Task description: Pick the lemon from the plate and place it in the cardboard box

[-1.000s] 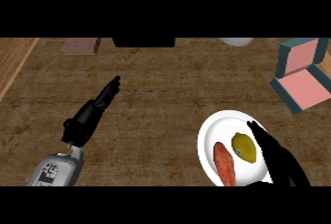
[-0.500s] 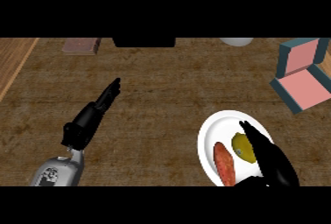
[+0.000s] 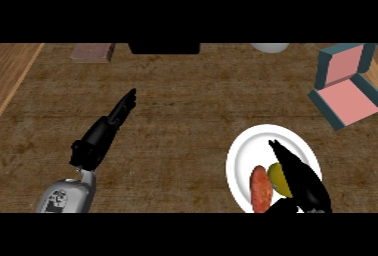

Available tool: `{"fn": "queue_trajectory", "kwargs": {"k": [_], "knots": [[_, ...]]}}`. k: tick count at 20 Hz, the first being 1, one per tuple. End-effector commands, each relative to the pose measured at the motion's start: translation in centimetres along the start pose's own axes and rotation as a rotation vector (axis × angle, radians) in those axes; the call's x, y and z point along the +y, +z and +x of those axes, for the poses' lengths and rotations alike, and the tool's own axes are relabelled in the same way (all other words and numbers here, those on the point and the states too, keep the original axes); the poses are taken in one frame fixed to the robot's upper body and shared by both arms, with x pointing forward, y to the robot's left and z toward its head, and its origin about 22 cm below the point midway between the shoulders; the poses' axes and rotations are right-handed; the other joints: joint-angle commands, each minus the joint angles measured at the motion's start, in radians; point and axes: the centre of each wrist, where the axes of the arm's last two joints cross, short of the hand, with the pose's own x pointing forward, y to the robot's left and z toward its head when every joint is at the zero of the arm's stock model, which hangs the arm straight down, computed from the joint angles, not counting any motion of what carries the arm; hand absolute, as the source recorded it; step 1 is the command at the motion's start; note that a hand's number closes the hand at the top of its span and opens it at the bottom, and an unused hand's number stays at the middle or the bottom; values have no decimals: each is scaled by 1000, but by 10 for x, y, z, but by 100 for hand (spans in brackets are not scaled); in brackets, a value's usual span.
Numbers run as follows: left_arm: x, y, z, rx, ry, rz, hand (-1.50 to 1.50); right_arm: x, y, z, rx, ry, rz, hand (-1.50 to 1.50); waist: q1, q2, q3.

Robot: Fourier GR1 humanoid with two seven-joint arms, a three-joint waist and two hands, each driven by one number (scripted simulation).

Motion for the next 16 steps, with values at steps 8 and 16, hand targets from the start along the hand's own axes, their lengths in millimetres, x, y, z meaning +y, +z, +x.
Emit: {"fn": "queue_trajectory", "kwargs": {"k": [8,16], "knots": [[-8,-10,23,22,-1,-5,0,23,-23,-15,54,69,-3,-150,1,1,1],[-14,9,3,17,-2,-9,0,33,-43,-14,18,101,20,150,6,1,1]]}}
